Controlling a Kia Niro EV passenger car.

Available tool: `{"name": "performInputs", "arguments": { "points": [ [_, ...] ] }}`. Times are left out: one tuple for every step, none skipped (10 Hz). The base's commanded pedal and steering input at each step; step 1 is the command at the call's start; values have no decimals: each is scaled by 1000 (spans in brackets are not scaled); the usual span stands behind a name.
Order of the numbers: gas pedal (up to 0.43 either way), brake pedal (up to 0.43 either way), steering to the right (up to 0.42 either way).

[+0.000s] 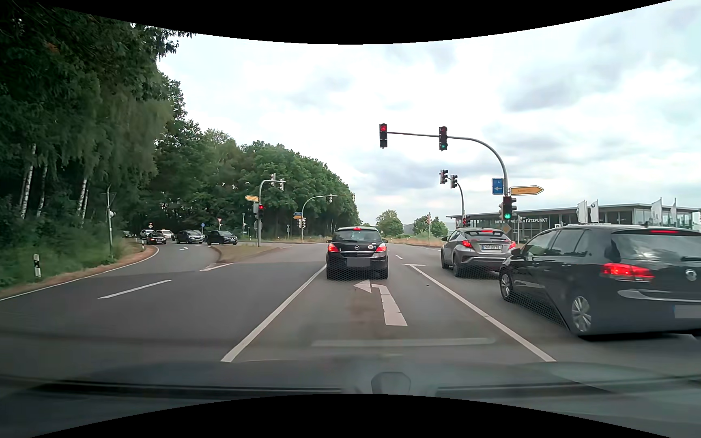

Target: Follow the waypoints while adhering to traffic rules and regulations

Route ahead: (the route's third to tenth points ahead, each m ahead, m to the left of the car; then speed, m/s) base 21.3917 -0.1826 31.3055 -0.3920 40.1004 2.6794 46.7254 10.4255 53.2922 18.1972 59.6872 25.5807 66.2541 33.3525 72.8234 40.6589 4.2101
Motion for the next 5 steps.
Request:
{"name": "performInputs", "arguments": {
  "points": [
    [0, 61, -2],
    [0, 67, -2],
    [0, 67, -2],
    [0, 67, -2],
    [0, 73, -2]
  ]
}}
